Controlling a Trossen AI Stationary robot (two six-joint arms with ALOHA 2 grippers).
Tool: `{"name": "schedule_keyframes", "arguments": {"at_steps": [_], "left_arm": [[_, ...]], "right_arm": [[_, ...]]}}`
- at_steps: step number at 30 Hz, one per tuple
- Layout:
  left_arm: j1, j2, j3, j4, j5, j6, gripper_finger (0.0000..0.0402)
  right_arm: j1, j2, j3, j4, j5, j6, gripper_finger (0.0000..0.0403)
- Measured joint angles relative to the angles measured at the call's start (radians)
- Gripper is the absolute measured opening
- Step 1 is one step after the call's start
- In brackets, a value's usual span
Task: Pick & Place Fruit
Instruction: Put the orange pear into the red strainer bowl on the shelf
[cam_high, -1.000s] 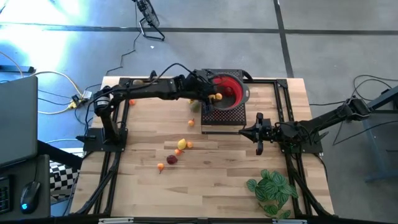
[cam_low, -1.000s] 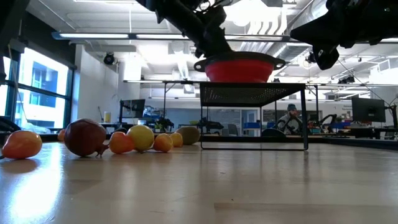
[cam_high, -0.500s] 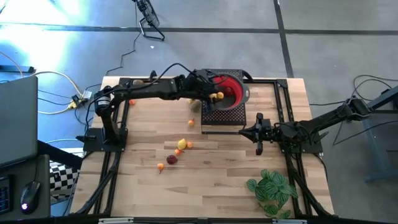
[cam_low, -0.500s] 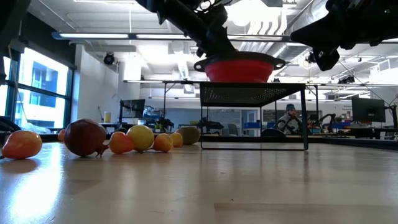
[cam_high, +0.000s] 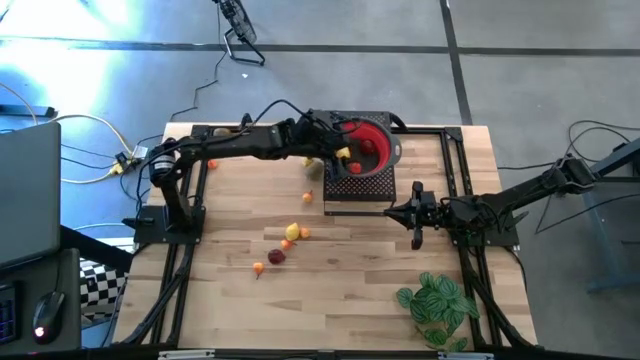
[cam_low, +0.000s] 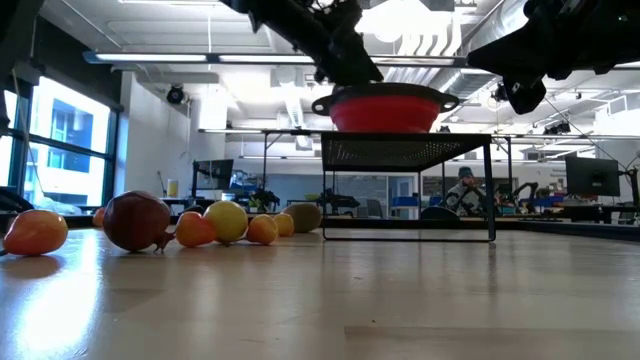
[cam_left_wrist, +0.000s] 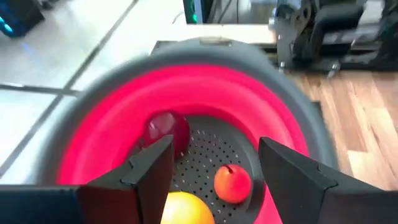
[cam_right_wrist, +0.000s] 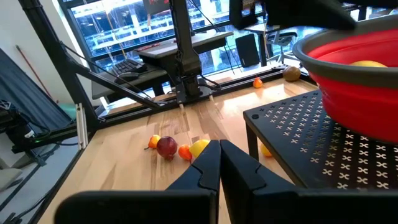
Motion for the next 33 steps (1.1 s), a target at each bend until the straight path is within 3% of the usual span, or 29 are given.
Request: {"name": "schedule_keyframes", "arguments": {"at_steps": [13,20,28,33], "left_arm": [[0.000,-0.187,0.001,-0.171,0.001,0.077,0.0222],[-0.001,-0.230,0.001,-0.237,0.017,0.085,0.0139],[-0.002,-0.231,0.001,-0.350,0.169,0.109,0.0016],[-0.009,-0.240,0.001,-0.437,0.216,0.108,0.0011]], "right_arm": [[0.000,0.000,0.000,0.002,0.000,0.001,0.0002],[0.000,0.000,0.000,0.000,0.000,0.025,0.0002],[0.000,0.000,0.000,-0.013,0.000,0.027,0.0002],[0.000,0.000,0.000,-0.015,0.000,0.027,0.0002]]}}
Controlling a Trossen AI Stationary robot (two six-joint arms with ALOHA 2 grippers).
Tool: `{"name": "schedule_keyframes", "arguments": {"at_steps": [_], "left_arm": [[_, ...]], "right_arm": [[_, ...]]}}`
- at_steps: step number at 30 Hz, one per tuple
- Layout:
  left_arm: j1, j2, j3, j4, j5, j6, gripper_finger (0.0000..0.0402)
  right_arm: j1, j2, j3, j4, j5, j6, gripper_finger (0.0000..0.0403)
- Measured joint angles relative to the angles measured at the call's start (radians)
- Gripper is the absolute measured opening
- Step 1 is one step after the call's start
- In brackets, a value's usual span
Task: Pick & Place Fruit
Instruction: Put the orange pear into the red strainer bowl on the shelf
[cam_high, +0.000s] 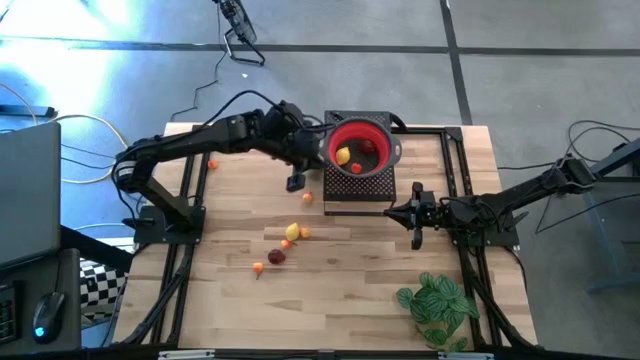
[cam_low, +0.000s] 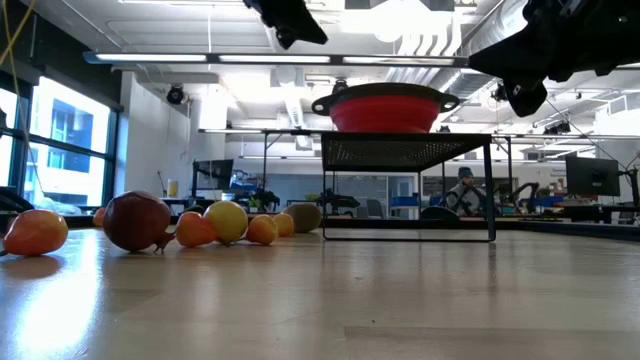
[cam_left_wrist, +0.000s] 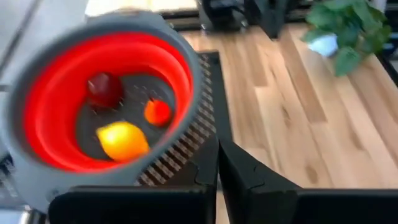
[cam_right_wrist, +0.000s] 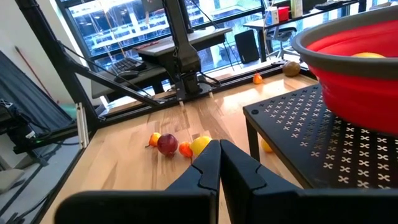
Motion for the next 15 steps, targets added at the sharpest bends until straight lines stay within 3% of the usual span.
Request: {"name": "schedule_keyframes", "arguments": {"at_steps": [7,15], "left_arm": [[-0.065,-0.044,-0.061,-0.058,0.000,-0.007,0.0002],[-0.099,-0.227,-0.397,0.191,-0.043,-0.153,0.0001]], "right_arm": [[0.000,0.000,0.000,-0.002,0.000,0.000,0.0002],[0.000,0.000,0.000,-0.001,0.000,-0.003,0.0002]]}}
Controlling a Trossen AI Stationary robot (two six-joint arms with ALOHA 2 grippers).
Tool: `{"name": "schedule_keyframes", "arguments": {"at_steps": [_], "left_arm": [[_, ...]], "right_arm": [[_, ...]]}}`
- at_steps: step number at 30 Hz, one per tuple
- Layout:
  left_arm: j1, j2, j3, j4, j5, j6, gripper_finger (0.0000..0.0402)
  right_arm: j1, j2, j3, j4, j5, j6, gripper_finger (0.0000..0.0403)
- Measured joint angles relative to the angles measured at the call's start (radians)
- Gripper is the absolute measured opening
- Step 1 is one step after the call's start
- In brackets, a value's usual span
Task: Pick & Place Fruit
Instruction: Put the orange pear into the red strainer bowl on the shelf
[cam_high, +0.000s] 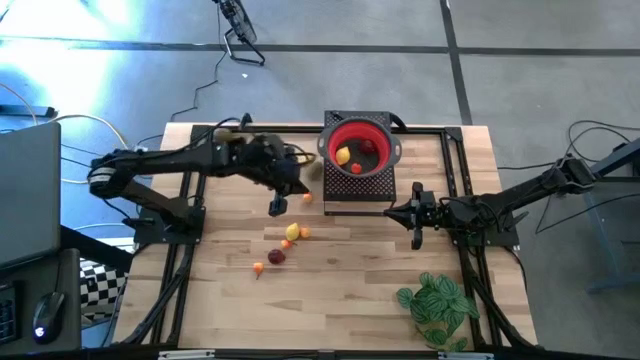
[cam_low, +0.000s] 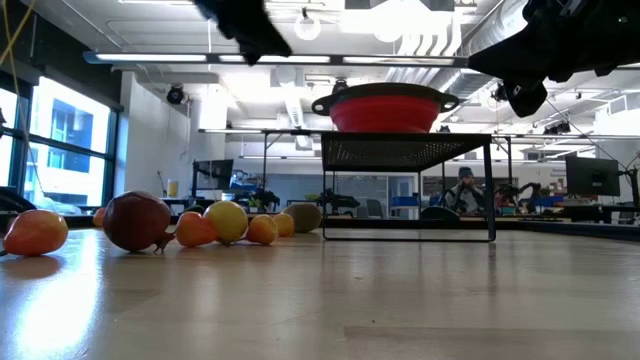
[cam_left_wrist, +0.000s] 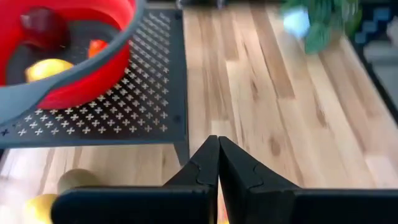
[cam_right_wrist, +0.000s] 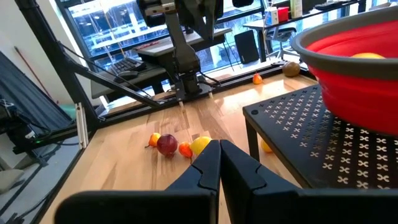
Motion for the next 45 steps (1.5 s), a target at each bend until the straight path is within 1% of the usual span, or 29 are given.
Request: {"name": "schedule_keyframes", "arguments": {"at_steps": [2,6,10,13,18,22,27,29,34,37,39,41,43,45], "left_arm": [[0.002,-0.062,-0.095,0.063,-0.013,-0.058,0.0001],[0.002,-0.180,-0.250,0.143,-0.079,-0.156,0.0001],[0.002,-0.278,-0.343,0.145,-0.124,-0.240,0.0001],[0.002,-0.341,-0.385,0.123,-0.152,-0.281,0.0001],[0.003,-0.439,-0.422,0.114,-0.211,-0.297,0.0001],[0.002,-0.502,-0.426,0.070,-0.305,-0.310,0.0001],[0.003,-0.535,-0.426,0.012,-0.412,-0.326,0.0001],[0.003,-0.536,-0.426,-0.013,-0.430,-0.326,0.0001],[0.003,-0.535,-0.426,-0.056,-0.433,-0.330,0.0001],[0.003,-0.535,-0.426,-0.087,-0.465,-0.377,0.0001],[0.003,-0.535,-0.426,-0.128,-0.535,-0.418,0.0001],[0.003,-0.535,-0.426,-0.190,-0.629,-0.473,0.0001],[0.003,-0.532,-0.426,-0.268,-0.727,-0.546,0.0001],[0.003,-0.531,-0.426,-0.347,-0.799,-0.625,0.0001]], "right_arm": [[0.000,0.000,0.000,0.002,0.000,0.002,0.0002],[0.000,0.000,0.000,0.003,0.001,0.000,0.0002],[0.000,0.000,0.000,0.003,0.011,0.000,0.0002],[0.000,0.000,0.000,0.003,0.023,0.000,0.0002],[0.000,0.000,0.000,0.007,0.023,0.001,0.0002],[0.000,0.000,0.000,0.011,0.023,0.002,0.0002],[0.000,0.000,0.000,0.010,0.023,0.003,0.0002],[0.000,0.000,0.000,0.010,0.023,0.003,0.0002],[0.000,0.000,0.000,0.007,0.023,0.000,0.0002],[0.000,0.000,0.000,0.003,0.023,0.000,0.0002],[0.000,0.000,0.000,0.003,0.023,0.000,0.0002],[0.000,0.000,0.000,0.003,0.023,0.000,0.0002],[0.000,0.000,0.000,0.003,0.023,0.000,0.0002],[0.000,0.000,0.000,0.002,0.023,0.000,0.0002]]}}
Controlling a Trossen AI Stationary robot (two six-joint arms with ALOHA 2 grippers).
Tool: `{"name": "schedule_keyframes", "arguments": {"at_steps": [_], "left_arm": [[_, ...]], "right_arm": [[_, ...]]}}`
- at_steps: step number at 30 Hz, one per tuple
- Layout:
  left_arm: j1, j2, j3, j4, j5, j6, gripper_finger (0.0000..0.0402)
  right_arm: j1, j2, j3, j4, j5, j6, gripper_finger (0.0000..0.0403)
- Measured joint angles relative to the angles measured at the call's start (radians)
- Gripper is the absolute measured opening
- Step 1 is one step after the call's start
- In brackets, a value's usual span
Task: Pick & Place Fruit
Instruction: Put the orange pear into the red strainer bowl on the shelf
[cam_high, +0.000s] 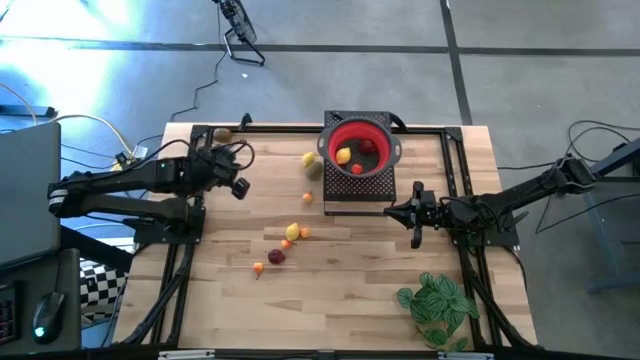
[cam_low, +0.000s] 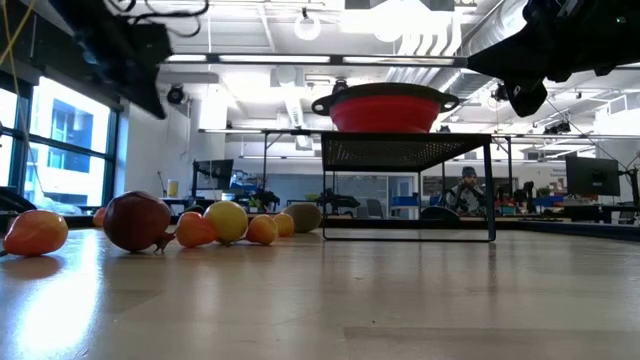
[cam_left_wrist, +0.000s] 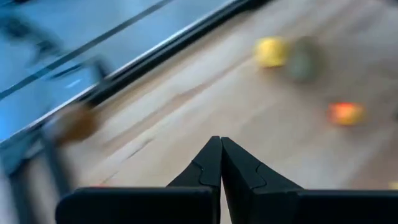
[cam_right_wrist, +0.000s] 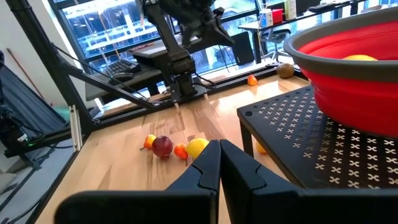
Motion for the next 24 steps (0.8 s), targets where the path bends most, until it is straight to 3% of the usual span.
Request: {"name": "schedule_keyframes", "arguments": {"at_steps": [7,24], "left_arm": [[0.000,0.000,0.000,-0.183,-0.056,-0.195,0.0001],[0.000,0.000,0.137,-0.239,-0.044,-0.198,0.0001]], "right_arm": [[0.000,0.000,0.000,-0.007,0.000,0.000,0.0002],[0.000,0.000,0.000,-0.008,0.000,-0.001,0.0002]]}}
